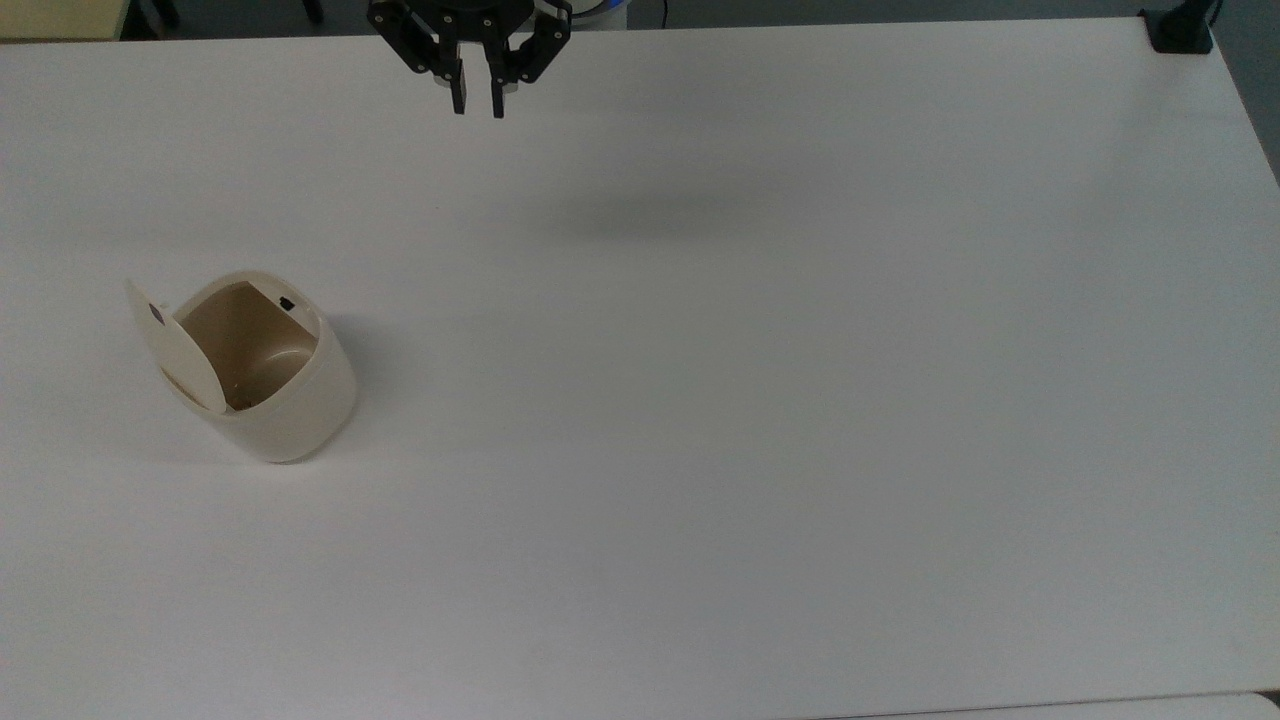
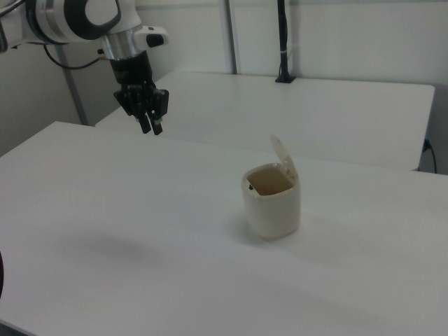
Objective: Open the trash bin
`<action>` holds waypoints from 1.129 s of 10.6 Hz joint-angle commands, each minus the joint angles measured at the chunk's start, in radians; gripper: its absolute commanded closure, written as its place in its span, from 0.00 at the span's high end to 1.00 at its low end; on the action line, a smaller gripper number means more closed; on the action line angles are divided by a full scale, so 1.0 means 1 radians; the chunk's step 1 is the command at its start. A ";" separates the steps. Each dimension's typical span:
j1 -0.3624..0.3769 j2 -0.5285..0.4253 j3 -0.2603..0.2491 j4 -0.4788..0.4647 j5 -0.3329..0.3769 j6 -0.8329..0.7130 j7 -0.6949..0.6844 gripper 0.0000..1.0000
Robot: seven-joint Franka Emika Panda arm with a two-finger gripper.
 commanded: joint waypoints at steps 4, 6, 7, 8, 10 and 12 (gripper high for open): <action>0.008 -0.024 -0.004 -0.024 0.018 -0.016 -0.017 1.00; 0.002 -0.024 0.013 -0.019 0.052 -0.018 -0.025 1.00; -0.001 -0.024 0.013 -0.017 0.090 -0.018 -0.025 1.00; -0.003 -0.027 0.013 -0.019 0.103 -0.024 -0.020 1.00; -0.003 -0.027 0.011 -0.017 0.101 -0.061 -0.026 1.00; 0.000 -0.027 0.011 -0.017 0.100 -0.061 -0.026 1.00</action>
